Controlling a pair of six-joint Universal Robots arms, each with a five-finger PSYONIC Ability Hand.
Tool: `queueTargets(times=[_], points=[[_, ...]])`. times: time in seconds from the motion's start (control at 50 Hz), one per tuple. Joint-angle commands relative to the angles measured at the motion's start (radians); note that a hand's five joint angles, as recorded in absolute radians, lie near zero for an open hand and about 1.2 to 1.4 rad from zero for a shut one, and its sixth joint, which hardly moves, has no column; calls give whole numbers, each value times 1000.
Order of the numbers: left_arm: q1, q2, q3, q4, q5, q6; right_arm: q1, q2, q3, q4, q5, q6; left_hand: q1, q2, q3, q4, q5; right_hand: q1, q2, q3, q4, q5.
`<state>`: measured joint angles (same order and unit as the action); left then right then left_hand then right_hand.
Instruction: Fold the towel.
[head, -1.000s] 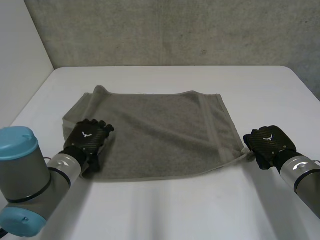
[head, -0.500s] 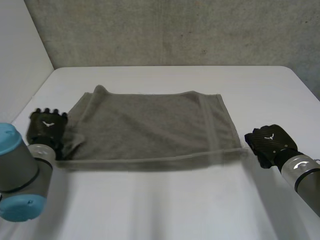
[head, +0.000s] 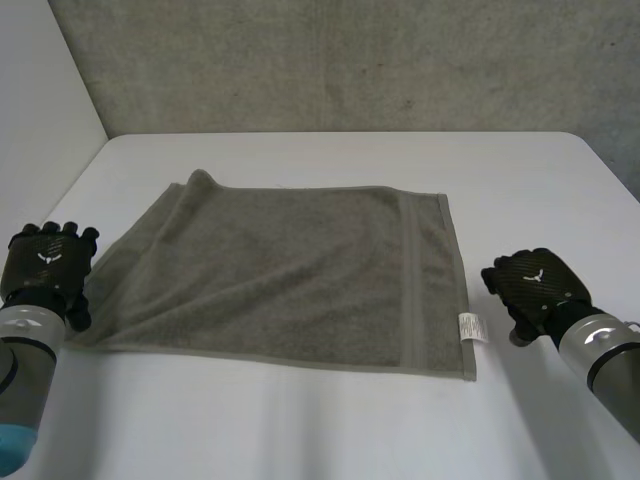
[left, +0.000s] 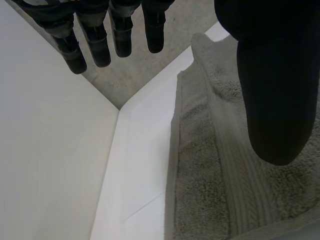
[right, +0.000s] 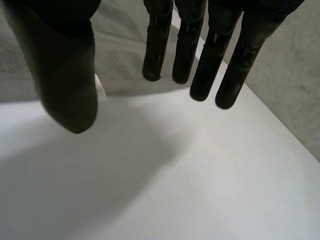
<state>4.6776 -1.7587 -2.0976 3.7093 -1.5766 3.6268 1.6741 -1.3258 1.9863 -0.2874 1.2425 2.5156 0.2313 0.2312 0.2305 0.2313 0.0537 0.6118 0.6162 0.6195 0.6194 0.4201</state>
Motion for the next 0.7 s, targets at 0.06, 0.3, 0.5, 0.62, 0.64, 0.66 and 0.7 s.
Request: queueTargets(times=[0.06, 0.3, 0.5, 0.62, 0.64, 0.66, 0.7], points=[[-1, 10, -47, 84, 35, -34, 150, -89, 34, 10, 0, 144, 35, 35, 36, 35, 38, -60, -65, -68, -68, -43], [33, 64, -153, 233, 277, -28, 185, -6, 23, 13, 6, 200, 59, 59, 59, 59, 62, -63, -67, -71, -71, -46], [56, 76, -168, 231, 285, -37, 181, 51, 12, 7, 5, 200, 56, 56, 56, 56, 59, -95, -100, -103, -103, -78], [56, 77, -165, 231, 283, -39, 180, 83, -1, 4, 5, 200, 50, 50, 51, 50, 53, -95, -100, -103, -103, -78], [56, 77, -165, 231, 283, -39, 180, 83, -1, 4, 5, 200, 50, 50, 51, 50, 53, -95, -100, -103, -103, -78], [58, 77, -165, 231, 283, -39, 180, 88, -4, 5, 5, 200, 47, 47, 48, 47, 50, -98, -103, -106, -106, -81], [58, 77, -165, 231, 282, -39, 180, 91, -6, 5, 5, 200, 47, 47, 48, 47, 50, -104, -108, -112, -112, -87]])
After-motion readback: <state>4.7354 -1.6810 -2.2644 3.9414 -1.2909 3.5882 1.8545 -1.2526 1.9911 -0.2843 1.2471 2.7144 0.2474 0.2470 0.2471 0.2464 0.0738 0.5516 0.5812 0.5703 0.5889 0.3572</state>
